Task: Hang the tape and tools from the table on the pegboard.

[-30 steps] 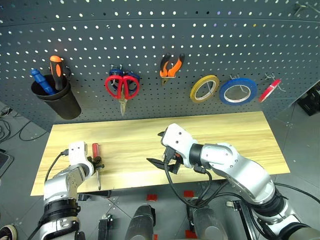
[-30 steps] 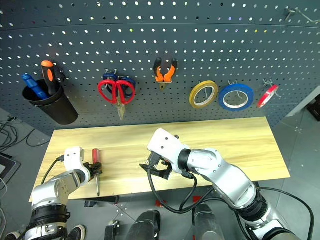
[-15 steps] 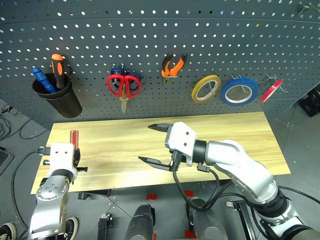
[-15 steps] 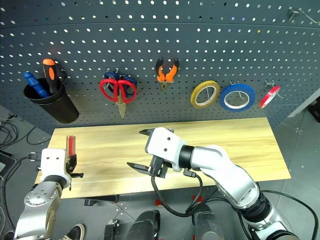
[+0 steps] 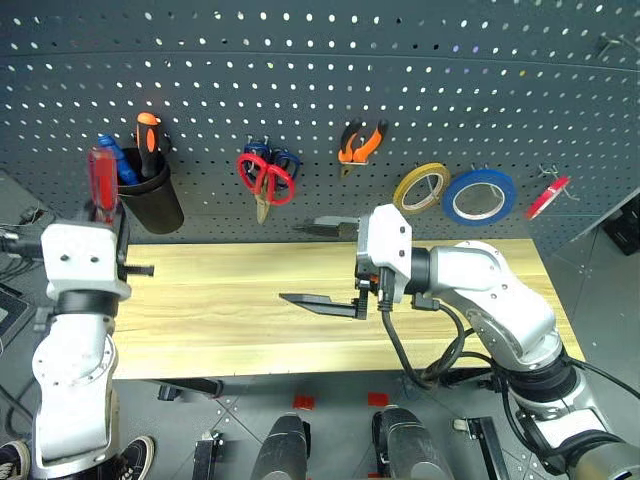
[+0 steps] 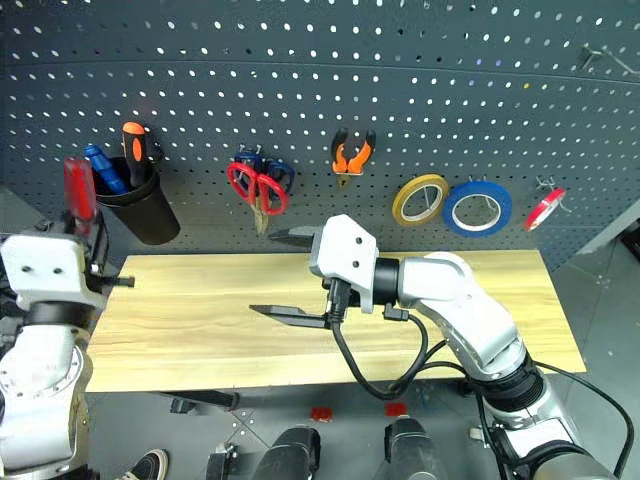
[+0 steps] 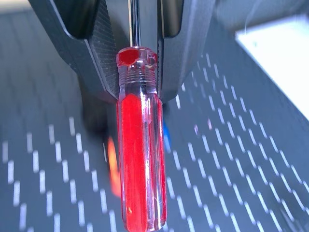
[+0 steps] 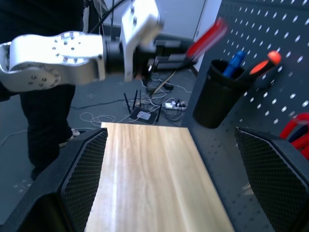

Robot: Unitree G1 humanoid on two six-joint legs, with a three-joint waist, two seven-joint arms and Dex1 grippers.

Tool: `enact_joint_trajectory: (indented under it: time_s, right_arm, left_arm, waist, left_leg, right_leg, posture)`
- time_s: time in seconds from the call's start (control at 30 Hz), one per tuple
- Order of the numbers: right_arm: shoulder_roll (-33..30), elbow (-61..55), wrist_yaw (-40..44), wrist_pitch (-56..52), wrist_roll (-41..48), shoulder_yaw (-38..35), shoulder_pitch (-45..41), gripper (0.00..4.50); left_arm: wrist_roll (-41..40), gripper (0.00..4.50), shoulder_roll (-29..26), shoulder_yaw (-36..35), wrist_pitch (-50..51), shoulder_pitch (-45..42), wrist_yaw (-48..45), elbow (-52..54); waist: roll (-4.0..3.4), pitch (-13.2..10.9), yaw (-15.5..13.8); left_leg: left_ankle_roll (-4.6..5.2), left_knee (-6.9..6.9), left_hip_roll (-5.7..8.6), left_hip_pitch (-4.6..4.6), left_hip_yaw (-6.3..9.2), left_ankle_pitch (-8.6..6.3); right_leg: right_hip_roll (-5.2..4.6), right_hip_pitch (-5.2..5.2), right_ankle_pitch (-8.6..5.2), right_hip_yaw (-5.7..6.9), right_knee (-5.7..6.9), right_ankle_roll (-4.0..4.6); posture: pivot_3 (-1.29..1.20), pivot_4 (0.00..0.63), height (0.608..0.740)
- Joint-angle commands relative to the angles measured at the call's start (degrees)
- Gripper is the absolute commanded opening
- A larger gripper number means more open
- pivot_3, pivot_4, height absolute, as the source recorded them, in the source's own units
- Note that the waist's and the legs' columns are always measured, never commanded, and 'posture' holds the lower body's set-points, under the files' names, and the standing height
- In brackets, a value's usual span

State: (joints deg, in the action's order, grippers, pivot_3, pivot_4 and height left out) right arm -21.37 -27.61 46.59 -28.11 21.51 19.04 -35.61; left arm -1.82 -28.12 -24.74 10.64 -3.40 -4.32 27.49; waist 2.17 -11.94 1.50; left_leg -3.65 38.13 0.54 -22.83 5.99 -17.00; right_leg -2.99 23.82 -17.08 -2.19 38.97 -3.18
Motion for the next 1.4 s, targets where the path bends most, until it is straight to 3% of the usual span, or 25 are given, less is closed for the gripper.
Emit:
enact_joint_trajectory:
  time_s: [0.03,0.23,0.4,0.73,1.03,1.4]
  right_arm:
    - [0.36,0.24,0.89,2.44,0.44,-2.06,-2.08,4.50]
    - [2.15,3.32,-1.42,3.94,-1.03,-3.91,-4.91,4.50]
    - [3.61,4.34,-4.76,2.04,-1.19,-5.24,-6.28,4.50]
    - [3.44,1.29,-6.74,-1.38,-1.39,-5.10,-5.27,4.50]
    - [3.06,0.53,-6.47,-1.63,-1.23,-5.08,-4.76,4.50]
    - [2.76,0.80,-5.44,-0.52,-1.55,-5.03,-4.28,4.50]
  left_arm:
    - [-1.88,0.78,-1.87,-2.57,2.43,-5.32,0.16,3.07]
    - [-7.63,0.78,-3.73,-4.03,4.01,-20.61,-0.42,-6.75]
    - [-8.16,0.78,-4.07,-2.91,0.43,-27.31,-1.34,-16.00]
    - [-8.33,0.77,-2.48,-0.44,-7.58,-30.56,-2.96,-26.47]
    - [-8.06,0.77,-0.47,-0.94,-8.32,-25.17,-1.58,-26.09]
    - [-8.95,4.28,0.75,-2.42,-3.14,-23.67,4.21,-22.76]
  waist:
    - [0.04,0.47,0.05]
    - [0.14,0.78,0.07]
    - [0.15,0.97,0.36]
    - [0.14,1.07,0.86]
    - [0.17,1.81,2.09]
    - [0.19,3.25,2.02]
  left_leg:
    - [0.00,0.00,-0.01,0.01,0.00,0.00]
    - [-0.06,0.09,-0.02,0.03,-0.01,0.04]
    - [-0.07,0.13,-0.02,0.04,-0.01,0.05]
    - [-0.11,0.23,-0.02,-0.02,0.02,0.07]
    - [-0.09,0.50,-0.02,-0.08,0.05,0.05]
    - [-0.07,0.64,0.14,-0.06,0.07,0.04]
  right_leg:
    - [0.04,0.00,0.00,0.00,0.01,0.00]
    - [0.30,-0.03,0.01,-0.02,0.05,0.00]
    - [0.30,-0.01,0.01,-0.04,0.04,0.00]
    - [0.28,0.06,0.01,-0.05,0.09,0.01]
    - [0.25,0.04,0.02,-0.07,0.19,0.00]
    - [0.14,0.05,0.02,-0.08,0.47,0.00]
  posture:
    - [0.04,0.113,0.740]
    - [0.03,0.114,0.740]
    - [0.00,0.115,0.740]
    - [-0.03,0.112,0.740]
    - [-0.02,0.111,0.740]
    - [-0.01,0.084,0.740]
